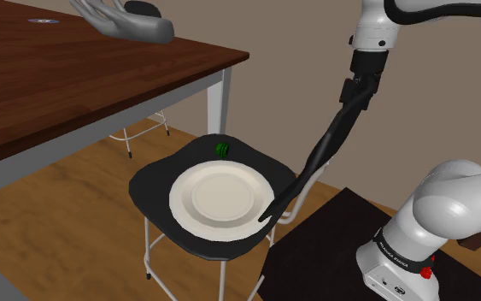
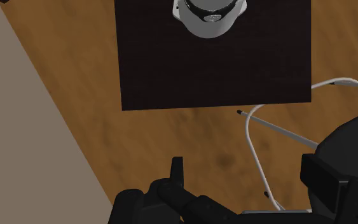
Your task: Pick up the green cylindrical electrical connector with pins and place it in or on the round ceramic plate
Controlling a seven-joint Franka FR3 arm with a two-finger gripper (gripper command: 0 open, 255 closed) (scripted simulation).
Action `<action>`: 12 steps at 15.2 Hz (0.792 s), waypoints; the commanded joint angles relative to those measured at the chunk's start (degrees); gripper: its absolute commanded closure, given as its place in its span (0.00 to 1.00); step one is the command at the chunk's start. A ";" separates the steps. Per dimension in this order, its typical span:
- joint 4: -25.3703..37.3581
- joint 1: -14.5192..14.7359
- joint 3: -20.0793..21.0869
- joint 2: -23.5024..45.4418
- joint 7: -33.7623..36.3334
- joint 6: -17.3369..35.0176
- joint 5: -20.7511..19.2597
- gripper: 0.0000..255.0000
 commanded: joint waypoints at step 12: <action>4.55 1.93 12.68 13.82 18.92 10.57 8.16 0.00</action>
